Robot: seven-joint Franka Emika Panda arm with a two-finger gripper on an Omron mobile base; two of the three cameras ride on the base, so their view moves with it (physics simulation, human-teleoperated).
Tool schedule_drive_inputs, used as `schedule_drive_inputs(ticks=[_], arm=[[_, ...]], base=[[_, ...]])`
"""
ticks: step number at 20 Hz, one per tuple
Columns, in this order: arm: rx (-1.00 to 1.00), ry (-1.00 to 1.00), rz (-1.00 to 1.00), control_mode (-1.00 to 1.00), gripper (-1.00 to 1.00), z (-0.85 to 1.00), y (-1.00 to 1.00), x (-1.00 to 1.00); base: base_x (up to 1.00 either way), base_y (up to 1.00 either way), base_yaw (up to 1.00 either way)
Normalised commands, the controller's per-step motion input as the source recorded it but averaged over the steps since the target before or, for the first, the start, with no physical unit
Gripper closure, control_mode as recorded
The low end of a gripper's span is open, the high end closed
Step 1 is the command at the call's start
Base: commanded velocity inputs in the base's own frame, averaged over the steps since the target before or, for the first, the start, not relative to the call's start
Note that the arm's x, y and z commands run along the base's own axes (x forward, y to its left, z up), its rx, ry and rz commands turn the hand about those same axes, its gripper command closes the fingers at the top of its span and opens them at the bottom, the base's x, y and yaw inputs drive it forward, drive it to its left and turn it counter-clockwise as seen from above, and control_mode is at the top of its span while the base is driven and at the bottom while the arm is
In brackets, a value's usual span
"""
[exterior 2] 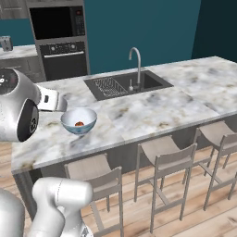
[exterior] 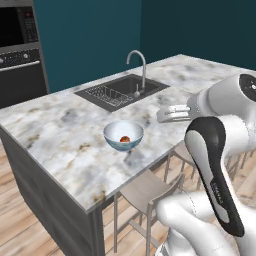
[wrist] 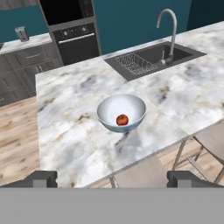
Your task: Retrieve the apple and peach from the fridge and place them into the bowl on the dining table.
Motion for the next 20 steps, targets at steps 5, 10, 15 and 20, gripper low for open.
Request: schedule_drive_inputs(ticks=[5, 10, 15, 20], arm=[[0.00, 0.05, 0.06, -1.00, -1.00, -0.12, -0.27, -0.71], [0.00, 0.00, 0.02, -1.00, -1.00, -0.09, -0.06, -0.40], [0.00, 0.00, 0.00, -1.00, -1.00, 0.00, 0.00, -0.32], [0.00, 0.00, 0.00, 1.00, -1.00, 0.00, 0.00, -0.08]], base=[[0.00, 0.00, 0.00], [0.00, 0.00, 0.00], [0.00, 0.00, 0.00], [-0.44, 0.00, 0.01]])
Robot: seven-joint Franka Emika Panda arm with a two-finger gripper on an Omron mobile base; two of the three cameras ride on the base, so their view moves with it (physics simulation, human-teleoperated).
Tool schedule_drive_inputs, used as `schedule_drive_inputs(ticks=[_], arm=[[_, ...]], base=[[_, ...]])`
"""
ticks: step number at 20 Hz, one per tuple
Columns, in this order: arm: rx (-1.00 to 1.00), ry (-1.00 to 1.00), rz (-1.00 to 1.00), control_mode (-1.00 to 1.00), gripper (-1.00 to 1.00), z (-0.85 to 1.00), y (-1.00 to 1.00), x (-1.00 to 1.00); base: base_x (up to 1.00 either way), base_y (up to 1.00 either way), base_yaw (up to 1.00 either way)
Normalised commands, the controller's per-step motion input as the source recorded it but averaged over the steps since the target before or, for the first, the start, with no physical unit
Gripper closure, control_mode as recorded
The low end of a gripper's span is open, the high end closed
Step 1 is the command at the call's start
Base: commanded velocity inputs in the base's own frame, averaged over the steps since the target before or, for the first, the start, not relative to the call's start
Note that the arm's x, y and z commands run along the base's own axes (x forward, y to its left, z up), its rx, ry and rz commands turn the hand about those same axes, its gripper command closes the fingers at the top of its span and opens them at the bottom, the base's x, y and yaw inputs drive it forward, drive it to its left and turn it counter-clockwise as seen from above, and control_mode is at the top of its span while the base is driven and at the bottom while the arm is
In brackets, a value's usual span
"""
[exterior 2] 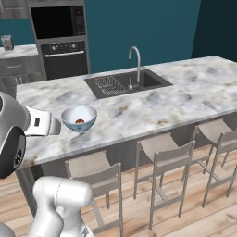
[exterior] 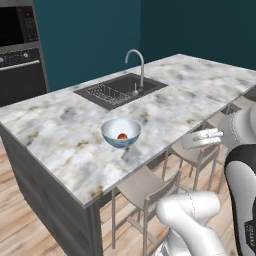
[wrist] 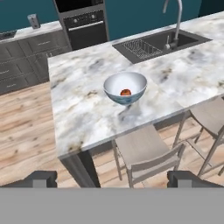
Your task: Retrieve the apple and peach from the fridge and place them into the bowl on the dining table.
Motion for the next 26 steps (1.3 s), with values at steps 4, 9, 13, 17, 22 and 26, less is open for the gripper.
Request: schedule_drive_inputs(ticks=[4, 9, 13, 17, 22, 26], arm=[[0.00, 0.00, 0.00, 1.00, -1.00, 0.00, 0.00, 0.00], [0.00, 0.00, 0.00, 1.00, -1.00, 0.00, 0.00, 0.00], [0.00, 0.00, 0.00, 1.00, -1.00, 0.00, 0.00, 0.00], [0.00, 0.00, 0.00, 1.00, -1.00, 0.00, 0.00, 0.00], [0.00, 0.00, 0.00, 1.00, -1.00, 0.00, 0.00, 0.00], [0.00, 0.00, 0.00, 1.00, -1.00, 0.00, 0.00, 0.00]], base=[[-0.61, 0.08, 0.14], [-0.39, 0.44, 0.28], [-0.06, 0.75, 0.28], [0.00, 0.84, 0.34], [0.08, 0.89, 0.36], [0.22, 0.87, 0.34]])
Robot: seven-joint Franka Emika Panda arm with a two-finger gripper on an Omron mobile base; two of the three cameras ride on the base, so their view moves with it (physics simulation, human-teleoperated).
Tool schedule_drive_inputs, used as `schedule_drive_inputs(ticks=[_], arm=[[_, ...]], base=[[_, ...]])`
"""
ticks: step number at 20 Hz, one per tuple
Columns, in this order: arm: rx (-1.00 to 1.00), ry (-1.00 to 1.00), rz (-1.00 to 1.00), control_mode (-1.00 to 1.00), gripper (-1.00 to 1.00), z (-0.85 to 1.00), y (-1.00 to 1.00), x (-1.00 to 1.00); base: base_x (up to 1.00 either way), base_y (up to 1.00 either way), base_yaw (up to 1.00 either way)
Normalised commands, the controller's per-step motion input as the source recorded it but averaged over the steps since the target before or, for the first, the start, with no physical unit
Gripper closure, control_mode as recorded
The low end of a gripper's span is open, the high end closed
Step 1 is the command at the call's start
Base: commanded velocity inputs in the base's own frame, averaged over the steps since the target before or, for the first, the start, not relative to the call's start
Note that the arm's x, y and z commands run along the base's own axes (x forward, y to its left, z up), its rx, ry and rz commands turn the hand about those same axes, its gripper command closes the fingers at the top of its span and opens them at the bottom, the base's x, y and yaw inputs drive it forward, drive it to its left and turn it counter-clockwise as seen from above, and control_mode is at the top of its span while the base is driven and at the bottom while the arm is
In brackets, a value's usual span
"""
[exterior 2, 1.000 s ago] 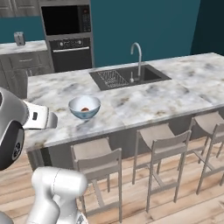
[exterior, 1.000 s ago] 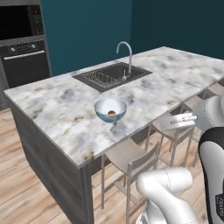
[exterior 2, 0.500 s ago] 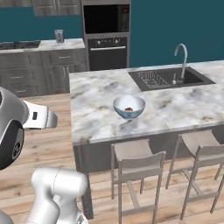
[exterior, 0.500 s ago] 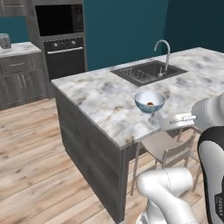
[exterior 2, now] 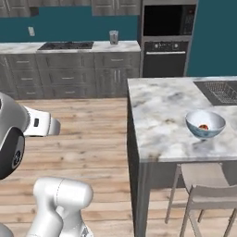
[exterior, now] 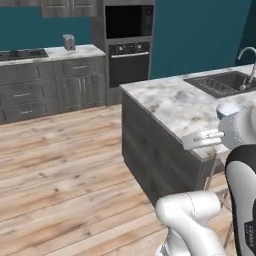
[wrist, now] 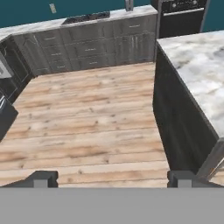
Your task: Retrieve the apple and peach from the fridge and place them into the bowl on the dining table.
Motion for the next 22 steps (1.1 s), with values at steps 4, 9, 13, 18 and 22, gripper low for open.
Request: schedule_drive_inputs(ticks=[4, 9, 13, 18, 22], arm=[[0.00, 0.00, 0.00, 1.00, -1.00, 0.00, 0.00, 0.00], [0.00, 0.00, 0.00, 1.00, -1.00, 0.00, 0.00, 0.00], [0.00, 0.00, 0.00, 1.00, -1.00, 0.00, 0.00, 0.00], [0.00, 0.00, 0.00, 1.00, -1.00, 0.00, 0.00, 0.00], [0.00, 0.00, 0.00, 1.00, -1.00, 0.00, 0.00, 0.00]], base=[[0.32, 0.78, 0.32], [0.60, 0.52, 0.27], [1.00, 0.13, 0.20], [1.00, 0.11, 0.23], [0.95, 0.04, 0.31]])
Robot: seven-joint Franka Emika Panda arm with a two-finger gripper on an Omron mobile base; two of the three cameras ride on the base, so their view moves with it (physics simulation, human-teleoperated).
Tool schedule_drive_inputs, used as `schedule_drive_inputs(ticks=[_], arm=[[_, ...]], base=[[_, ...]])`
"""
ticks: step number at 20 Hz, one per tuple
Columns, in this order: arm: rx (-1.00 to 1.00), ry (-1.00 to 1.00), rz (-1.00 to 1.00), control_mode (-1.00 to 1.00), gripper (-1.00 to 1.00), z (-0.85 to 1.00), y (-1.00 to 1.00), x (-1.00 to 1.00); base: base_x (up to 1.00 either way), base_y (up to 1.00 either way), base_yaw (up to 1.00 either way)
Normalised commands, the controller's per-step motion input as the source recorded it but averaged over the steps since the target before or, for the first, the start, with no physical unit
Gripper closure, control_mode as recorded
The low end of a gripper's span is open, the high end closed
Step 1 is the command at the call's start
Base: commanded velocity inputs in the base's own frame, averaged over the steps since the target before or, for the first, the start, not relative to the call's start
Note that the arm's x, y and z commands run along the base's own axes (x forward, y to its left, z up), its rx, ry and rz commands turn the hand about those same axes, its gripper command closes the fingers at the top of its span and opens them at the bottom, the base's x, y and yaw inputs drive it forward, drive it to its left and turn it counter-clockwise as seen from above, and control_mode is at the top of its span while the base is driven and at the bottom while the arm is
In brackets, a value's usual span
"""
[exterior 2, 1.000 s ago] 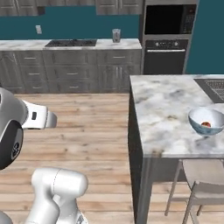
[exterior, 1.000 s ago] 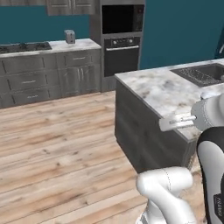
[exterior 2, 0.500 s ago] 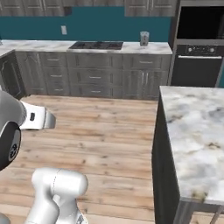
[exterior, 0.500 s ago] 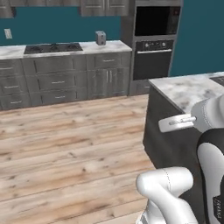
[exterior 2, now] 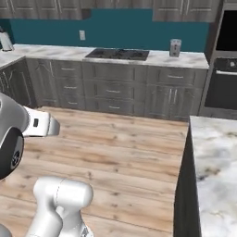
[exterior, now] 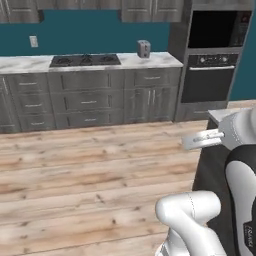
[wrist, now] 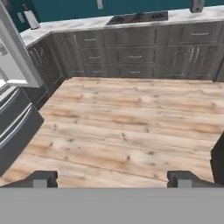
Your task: Retrieve the apple and peach from the fridge and place them into the bowl on the dining table.
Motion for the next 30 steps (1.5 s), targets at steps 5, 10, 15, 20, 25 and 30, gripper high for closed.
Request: schedule_drive_inputs(ticks=[5, 10, 15, 20, 25, 30], arm=[[0.00, 0.00, 0.00, 1.00, -1.00, 0.00, 0.00, 0.00], [0.00, 0.00, 0.00, 1.00, -1.00, 0.00, 0.00, 0.00], [0.00, 0.00, 0.00, 1.00, -1.00, 0.00, 0.00, 0.00], [0.00, 0.00, 0.00, 1.00, -1.00, 0.00, 0.00, 0.00], [0.00, 0.00, 0.00, 1.00, -1.00, 0.00, 0.00, 0.00], [0.00, 0.00, 0.00, 1.00, -1.00, 0.00, 0.00, 0.00]], base=[[0.51, 0.04, 0.40], [0.33, 0.09, 0.45], [0.38, 0.16, 0.42], [0.54, 0.15, 0.40], [0.73, 0.17, 0.36], [0.76, 0.19, 0.35]])
